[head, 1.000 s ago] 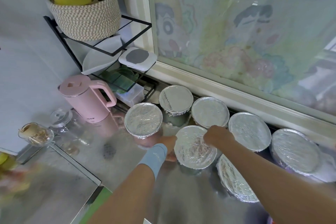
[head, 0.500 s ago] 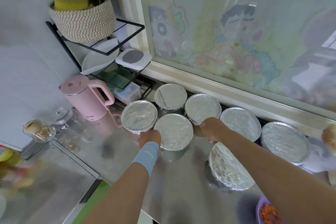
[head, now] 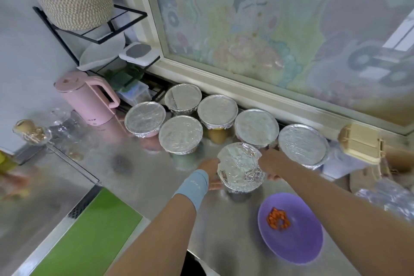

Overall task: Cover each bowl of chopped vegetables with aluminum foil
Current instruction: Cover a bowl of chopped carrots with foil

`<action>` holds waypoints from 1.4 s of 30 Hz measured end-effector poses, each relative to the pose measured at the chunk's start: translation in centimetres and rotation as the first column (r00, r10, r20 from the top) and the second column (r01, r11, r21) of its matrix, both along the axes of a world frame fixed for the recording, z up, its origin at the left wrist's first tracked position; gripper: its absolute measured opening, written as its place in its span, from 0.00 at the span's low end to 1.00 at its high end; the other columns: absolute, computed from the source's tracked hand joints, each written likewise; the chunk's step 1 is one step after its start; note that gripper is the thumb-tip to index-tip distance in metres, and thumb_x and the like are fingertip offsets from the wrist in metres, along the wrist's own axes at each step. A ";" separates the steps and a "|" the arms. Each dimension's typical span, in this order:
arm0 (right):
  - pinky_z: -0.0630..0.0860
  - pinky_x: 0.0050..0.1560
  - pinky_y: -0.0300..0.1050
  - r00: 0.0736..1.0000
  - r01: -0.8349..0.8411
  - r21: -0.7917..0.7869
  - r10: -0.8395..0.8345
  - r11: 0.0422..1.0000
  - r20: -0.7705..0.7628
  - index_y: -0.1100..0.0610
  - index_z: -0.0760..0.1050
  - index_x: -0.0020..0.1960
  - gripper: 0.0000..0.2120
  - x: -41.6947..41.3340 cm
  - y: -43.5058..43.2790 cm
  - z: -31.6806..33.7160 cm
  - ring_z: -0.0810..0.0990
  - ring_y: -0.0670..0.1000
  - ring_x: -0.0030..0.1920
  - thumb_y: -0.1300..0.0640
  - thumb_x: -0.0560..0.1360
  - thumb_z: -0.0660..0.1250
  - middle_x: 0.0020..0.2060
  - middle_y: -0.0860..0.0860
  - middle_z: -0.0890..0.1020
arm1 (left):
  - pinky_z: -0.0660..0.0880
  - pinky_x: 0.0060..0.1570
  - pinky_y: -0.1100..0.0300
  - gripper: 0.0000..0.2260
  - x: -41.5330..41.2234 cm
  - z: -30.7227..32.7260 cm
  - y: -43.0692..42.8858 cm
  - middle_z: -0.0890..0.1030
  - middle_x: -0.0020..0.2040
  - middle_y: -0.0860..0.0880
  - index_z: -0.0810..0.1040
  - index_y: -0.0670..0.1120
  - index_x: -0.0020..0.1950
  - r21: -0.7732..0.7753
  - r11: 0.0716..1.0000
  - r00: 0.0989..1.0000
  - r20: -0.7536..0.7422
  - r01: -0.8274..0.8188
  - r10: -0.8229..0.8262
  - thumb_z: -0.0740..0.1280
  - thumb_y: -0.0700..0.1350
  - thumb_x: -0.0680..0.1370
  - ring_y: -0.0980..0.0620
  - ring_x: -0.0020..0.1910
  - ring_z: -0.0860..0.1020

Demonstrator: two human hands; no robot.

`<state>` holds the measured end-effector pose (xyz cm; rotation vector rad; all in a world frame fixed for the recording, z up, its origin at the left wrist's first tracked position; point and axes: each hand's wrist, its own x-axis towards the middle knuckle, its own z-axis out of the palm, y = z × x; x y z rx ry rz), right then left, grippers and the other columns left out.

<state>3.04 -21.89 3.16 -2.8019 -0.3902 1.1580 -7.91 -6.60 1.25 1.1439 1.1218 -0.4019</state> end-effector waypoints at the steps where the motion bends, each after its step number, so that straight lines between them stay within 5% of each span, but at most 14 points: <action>1: 0.72 0.24 0.37 0.999 0.015 0.017 -0.014 1.000 -0.044 0.67 0.77 0.60 0.13 -0.2 -0.1 0.2 0.76 0.45 0.25 0.67 0.78 0.59 0.54 0.61 0.82 | 0.79 0.41 0.53 0.08 0.2 0.0 -0.3 0.81 0.49 0.46 0.75 0.46 0.55 0.014 1.000 1.000 -0.005 -0.011 0.011 0.60 0.47 0.81 0.46 0.44 0.80; 4: 0.63 0.16 0.32 0.994 -0.112 -0.009 0.112 0.994 -0.008 0.67 0.80 0.51 0.08 -0.4 0.3 -0.2 0.76 0.50 0.36 0.67 0.77 0.63 0.34 0.53 0.78 | 0.81 0.49 0.52 0.12 0.5 -2.2 0.7 0.81 0.56 0.43 0.77 0.43 0.58 0.133 0.990 0.999 0.018 -0.052 0.050 0.62 0.47 0.78 0.44 0.51 0.81; 6: 0.69 0.26 0.36 0.989 -0.149 -0.013 0.149 0.989 0.000 0.62 0.77 0.38 0.09 -0.5 0.9 -1.5 0.78 0.55 0.42 0.67 0.76 0.64 0.28 0.50 0.72 | 0.80 0.55 0.48 0.14 0.6 -3.5 2.3 0.81 0.56 0.40 0.78 0.39 0.60 0.194 0.979 0.998 0.014 -0.068 0.067 0.62 0.45 0.78 0.41 0.54 0.81; 9: 0.74 0.44 0.40 0.998 -0.064 0.093 0.061 0.994 0.030 0.60 0.75 0.37 0.09 -1.0 2.3 -3.2 0.78 0.56 0.45 0.65 0.76 0.62 0.31 0.51 0.71 | 0.77 0.60 0.47 0.16 0.2 -4.2 4.1 0.81 0.56 0.39 0.76 0.37 0.61 0.298 0.949 0.995 0.013 -0.098 0.099 0.64 0.43 0.77 0.38 0.56 0.80; 12: 0.68 0.34 0.38 0.999 -0.018 0.227 0.008 0.974 0.043 0.57 0.72 0.37 0.11 -1.5 3.6 -4.1 0.75 0.51 0.38 0.62 0.77 0.59 0.33 0.51 0.72 | 0.75 0.57 0.52 0.14 -0.1 -4.5 5.3 0.80 0.51 0.42 0.76 0.38 0.59 0.365 0.928 0.997 -0.003 -0.072 0.079 0.65 0.42 0.76 0.41 0.51 0.79; 15: 0.69 0.42 0.36 0.997 -0.041 0.240 0.025 0.970 0.069 0.56 0.75 0.52 0.08 -0.7 2.5 -3.6 0.72 0.47 0.40 0.61 0.80 0.57 0.42 0.48 0.74 | 0.78 0.57 0.50 0.17 -0.6 -3.0 5.0 0.81 0.49 0.43 0.77 0.37 0.56 0.377 0.922 0.989 -0.070 -0.092 0.127 0.63 0.44 0.71 0.41 0.48 0.80; 17: 0.68 0.48 0.39 0.995 -0.036 0.218 0.015 0.975 0.097 0.59 0.74 0.65 0.16 -0.2 0.6 -3.0 0.70 0.50 0.48 0.62 0.79 0.57 0.52 0.52 0.76 | 0.77 0.53 0.54 0.18 -0.4 -2.4 4.1 0.80 0.55 0.44 0.74 0.36 0.59 0.406 0.914 0.994 -0.087 -0.024 0.065 0.63 0.43 0.72 0.41 0.52 0.80; 22: 0.71 0.60 0.47 0.984 0.120 0.172 -0.140 0.978 0.108 0.59 0.72 0.70 0.20 -1.3 -5.2 -2.4 0.75 0.57 0.63 0.63 0.78 0.58 0.65 0.59 0.75 | 0.75 0.36 0.58 0.06 0.7 -0.7 -1.8 0.75 0.44 0.43 0.75 0.41 0.49 0.206 0.931 0.953 -0.098 0.301 -0.286 0.59 0.41 0.80 0.47 0.37 0.73; 29: 0.70 0.63 0.43 0.979 0.159 0.018 -0.160 0.987 0.123 0.52 0.59 0.78 0.29 -4.4 -12.0 -5.6 0.69 0.55 0.71 0.62 0.78 0.57 0.74 0.53 0.67 | 0.79 0.55 0.49 0.17 0.8 -2.8 -8.1 0.81 0.56 0.40 0.75 0.35 0.64 0.367 0.659 0.735 -0.117 0.657 -0.668 0.60 0.44 0.81 0.45 0.45 0.76; 33: 0.70 0.64 0.44 0.976 0.108 -0.012 -0.104 0.994 0.194 0.56 0.71 0.70 0.21 -4.9 -13.2 -6.9 0.72 0.56 0.68 0.63 0.77 0.60 0.69 0.54 0.74 | 0.79 0.46 0.52 0.16 0.1 -2.8 -9.5 0.80 0.60 0.42 0.75 0.42 0.66 0.307 0.528 0.601 -0.241 0.792 -0.762 0.61 0.47 0.80 0.44 0.43 0.80; 36: 0.73 0.53 0.44 0.965 -0.012 -0.041 0.022 0.999 0.261 0.55 0.80 0.50 0.10 -4.8 -12.9 -7.1 0.78 0.57 0.60 0.63 0.73 0.63 0.57 0.54 0.80 | 0.79 0.45 0.51 0.17 -0.6 -3.7 -10.3 0.81 0.53 0.43 0.76 0.45 0.60 0.125 0.618 0.628 -0.235 0.776 -0.742 0.64 0.53 0.77 0.43 0.41 0.81; 38: 0.69 0.44 0.43 0.964 -0.045 -0.017 0.048 0.999 0.260 0.52 0.72 0.34 0.12 -4.5 -12.4 -7.2 0.79 0.58 0.53 0.65 0.72 0.61 0.45 0.53 0.80 | 0.79 0.51 0.47 0.17 -0.9 -4.7 -10.5 0.81 0.51 0.39 0.76 0.43 0.55 0.067 0.720 0.714 -0.224 0.690 -0.663 0.67 0.54 0.75 0.40 0.47 0.82; 40: 0.66 0.42 0.43 0.959 -0.051 0.035 0.039 0.998 0.280 0.52 0.72 0.33 0.13 -4.2 -11.8 -7.3 0.79 0.58 0.51 0.66 0.72 0.60 0.42 0.53 0.78 | 0.80 0.50 0.48 0.15 -1.0 -4.8 -10.3 0.82 0.53 0.38 0.77 0.42 0.55 0.114 0.805 0.807 -0.201 0.583 -0.556 0.69 0.51 0.75 0.39 0.51 0.82; 42: 0.68 0.44 0.43 0.951 -0.040 0.099 0.007 0.994 0.310 0.55 0.80 0.46 0.11 -3.7 -11.2 -7.8 0.79 0.59 0.55 0.65 0.74 0.59 0.51 0.54 0.81 | 0.81 0.46 0.50 0.12 -0.9 -4.5 -9.5 0.83 0.51 0.39 0.78 0.41 0.55 0.177 0.872 0.888 -0.160 0.456 -0.432 0.69 0.47 0.76 0.40 0.48 0.83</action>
